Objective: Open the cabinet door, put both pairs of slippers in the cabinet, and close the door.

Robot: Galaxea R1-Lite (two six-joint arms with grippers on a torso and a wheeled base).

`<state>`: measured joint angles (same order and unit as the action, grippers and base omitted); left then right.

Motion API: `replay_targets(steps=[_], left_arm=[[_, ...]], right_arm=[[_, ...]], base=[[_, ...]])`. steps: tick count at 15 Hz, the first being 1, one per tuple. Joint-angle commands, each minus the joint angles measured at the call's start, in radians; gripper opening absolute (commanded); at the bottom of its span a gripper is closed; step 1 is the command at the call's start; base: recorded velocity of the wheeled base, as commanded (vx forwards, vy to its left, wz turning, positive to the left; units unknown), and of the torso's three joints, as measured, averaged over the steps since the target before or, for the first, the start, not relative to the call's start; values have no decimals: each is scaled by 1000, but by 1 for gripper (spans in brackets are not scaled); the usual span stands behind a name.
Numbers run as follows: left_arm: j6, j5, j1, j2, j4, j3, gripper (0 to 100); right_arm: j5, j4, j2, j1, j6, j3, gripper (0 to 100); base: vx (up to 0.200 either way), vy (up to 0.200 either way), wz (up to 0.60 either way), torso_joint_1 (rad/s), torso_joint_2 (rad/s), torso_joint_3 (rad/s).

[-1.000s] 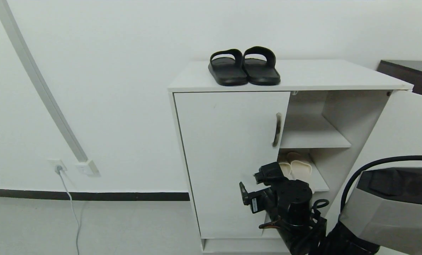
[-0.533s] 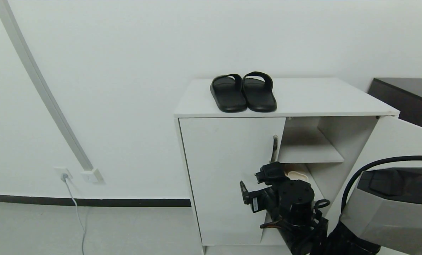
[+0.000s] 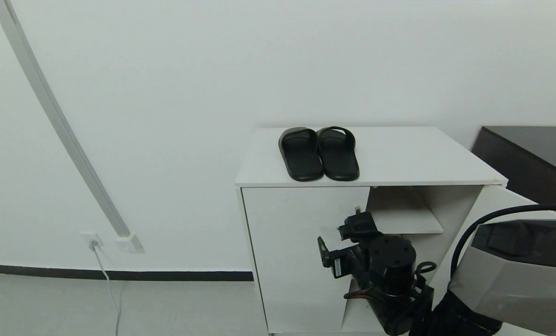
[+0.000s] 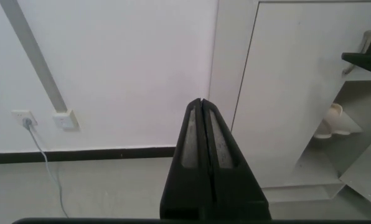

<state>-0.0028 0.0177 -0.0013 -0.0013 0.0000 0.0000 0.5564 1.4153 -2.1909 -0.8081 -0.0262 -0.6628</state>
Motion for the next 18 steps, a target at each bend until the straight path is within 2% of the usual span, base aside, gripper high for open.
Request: replay_targets(steps=[1,11,15,18], left_arm=[[0,1,0,1,0,0,0],[0,1,0,1,0,0,0],[0,-1,0,1,0,0,0],[0,1,0,1,0,0,0]], right_arm=[[0,2,2,0,-1,0,100],[0,2,8,0,-3,0,100],[-3,25,13,1,-5,2,100],[-7,56,3,3,-44,3,100]], base=[[0,0,0,217,-525,-310],[0,0,0,246,-561,-318],[0,0,0,179,-404,-218],[0,0,0,37,-91,-47]])
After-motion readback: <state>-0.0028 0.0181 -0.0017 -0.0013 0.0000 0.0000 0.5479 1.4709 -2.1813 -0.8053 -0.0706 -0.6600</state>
